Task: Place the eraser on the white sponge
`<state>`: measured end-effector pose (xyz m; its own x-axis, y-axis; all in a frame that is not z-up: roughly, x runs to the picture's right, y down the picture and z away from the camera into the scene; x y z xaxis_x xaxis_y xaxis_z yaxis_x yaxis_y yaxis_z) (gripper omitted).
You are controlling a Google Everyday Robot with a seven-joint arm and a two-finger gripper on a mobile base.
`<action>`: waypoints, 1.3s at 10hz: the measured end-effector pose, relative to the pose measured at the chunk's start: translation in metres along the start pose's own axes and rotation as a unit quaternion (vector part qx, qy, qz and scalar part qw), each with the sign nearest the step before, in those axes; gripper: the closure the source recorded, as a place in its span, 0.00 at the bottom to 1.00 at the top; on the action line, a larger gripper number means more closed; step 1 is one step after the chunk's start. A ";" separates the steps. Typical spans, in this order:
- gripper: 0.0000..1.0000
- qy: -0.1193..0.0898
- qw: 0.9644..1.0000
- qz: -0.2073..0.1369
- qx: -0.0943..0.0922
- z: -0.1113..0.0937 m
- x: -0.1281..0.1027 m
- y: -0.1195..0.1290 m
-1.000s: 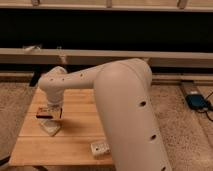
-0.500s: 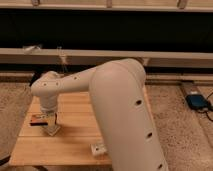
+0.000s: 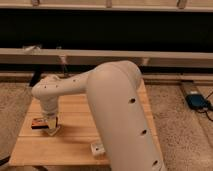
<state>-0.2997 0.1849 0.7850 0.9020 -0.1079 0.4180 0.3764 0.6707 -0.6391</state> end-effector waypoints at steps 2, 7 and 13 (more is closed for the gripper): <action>0.92 0.002 1.000 0.003 0.001 0.004 0.004 -0.002; 0.41 0.013 1.000 0.005 0.003 0.007 0.005 -0.003; 0.20 0.016 1.000 0.001 0.001 0.009 0.002 0.000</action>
<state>-0.2998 0.1915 0.7911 0.9093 -0.1302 0.3952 0.3741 0.6719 -0.6393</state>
